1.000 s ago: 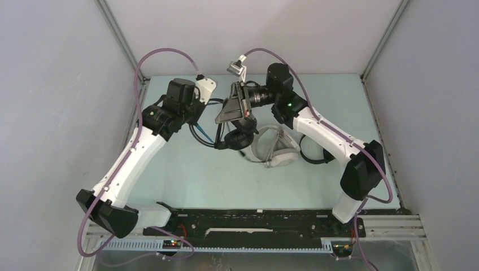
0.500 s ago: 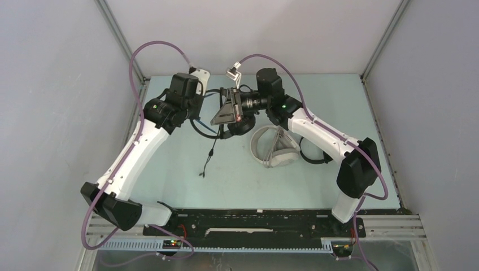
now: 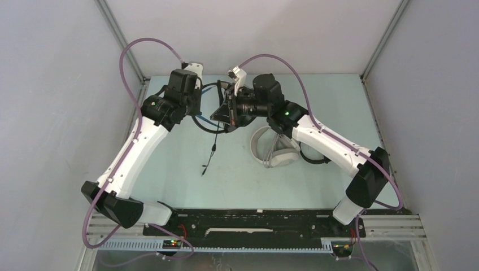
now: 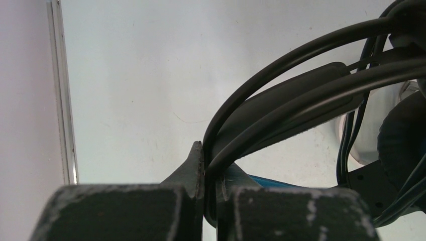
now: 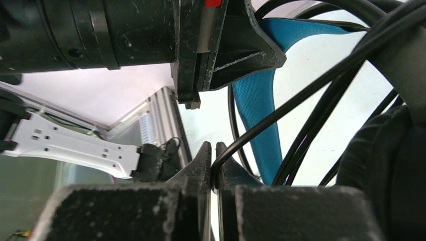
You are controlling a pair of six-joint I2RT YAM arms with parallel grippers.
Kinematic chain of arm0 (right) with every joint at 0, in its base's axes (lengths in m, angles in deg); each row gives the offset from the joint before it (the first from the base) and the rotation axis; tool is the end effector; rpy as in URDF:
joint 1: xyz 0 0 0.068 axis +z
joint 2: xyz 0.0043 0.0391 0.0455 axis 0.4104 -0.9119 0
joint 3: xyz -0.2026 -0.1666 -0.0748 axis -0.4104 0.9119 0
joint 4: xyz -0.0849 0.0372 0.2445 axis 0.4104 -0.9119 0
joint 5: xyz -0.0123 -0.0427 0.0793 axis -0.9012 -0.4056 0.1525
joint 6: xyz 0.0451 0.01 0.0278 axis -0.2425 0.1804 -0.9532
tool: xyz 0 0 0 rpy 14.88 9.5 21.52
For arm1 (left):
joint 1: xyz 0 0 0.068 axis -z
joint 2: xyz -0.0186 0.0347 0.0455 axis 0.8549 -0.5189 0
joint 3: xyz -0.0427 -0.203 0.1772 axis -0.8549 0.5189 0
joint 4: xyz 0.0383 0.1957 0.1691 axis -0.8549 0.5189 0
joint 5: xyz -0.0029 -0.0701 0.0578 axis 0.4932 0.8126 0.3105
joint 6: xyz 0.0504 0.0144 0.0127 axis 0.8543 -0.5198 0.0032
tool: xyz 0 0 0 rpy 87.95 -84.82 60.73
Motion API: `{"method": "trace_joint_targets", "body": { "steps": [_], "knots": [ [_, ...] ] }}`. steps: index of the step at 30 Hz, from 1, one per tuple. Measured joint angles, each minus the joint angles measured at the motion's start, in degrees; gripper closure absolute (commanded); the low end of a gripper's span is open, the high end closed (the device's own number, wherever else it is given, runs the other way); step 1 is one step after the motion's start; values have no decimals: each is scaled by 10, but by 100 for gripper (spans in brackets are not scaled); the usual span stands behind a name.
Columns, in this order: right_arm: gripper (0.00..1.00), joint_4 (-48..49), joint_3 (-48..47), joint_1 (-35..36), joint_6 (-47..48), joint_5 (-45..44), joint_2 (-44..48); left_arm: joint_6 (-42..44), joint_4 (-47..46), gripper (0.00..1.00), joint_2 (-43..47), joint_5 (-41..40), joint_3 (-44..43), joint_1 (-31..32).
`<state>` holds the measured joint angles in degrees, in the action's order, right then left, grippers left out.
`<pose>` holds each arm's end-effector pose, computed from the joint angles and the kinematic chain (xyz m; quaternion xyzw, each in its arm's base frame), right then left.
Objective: Wrap the headphones
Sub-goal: Wrap the headphones cable around the headphones.
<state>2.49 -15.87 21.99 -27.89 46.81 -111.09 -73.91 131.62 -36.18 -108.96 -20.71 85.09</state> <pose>0.2582 0.2964 0.3955 -0.3053 0.7013 0.5258 0.3721 0.2523 -0.1119 0.4173 0.0776 0.8895 0.0213 0.4498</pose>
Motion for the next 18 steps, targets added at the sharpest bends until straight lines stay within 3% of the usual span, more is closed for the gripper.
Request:
{"method": "trace_joint_targets", "body": {
  "steps": [7, 18],
  "knots": [
    [100, -44, -21, 23, 56, -56, -3, -3, 2, 100, 0, 20, 0, 0],
    [100, -67, -103, 41, 75, -69, -52, -3, -11, 100, 3, 29, 0, -8]
  ]
}}
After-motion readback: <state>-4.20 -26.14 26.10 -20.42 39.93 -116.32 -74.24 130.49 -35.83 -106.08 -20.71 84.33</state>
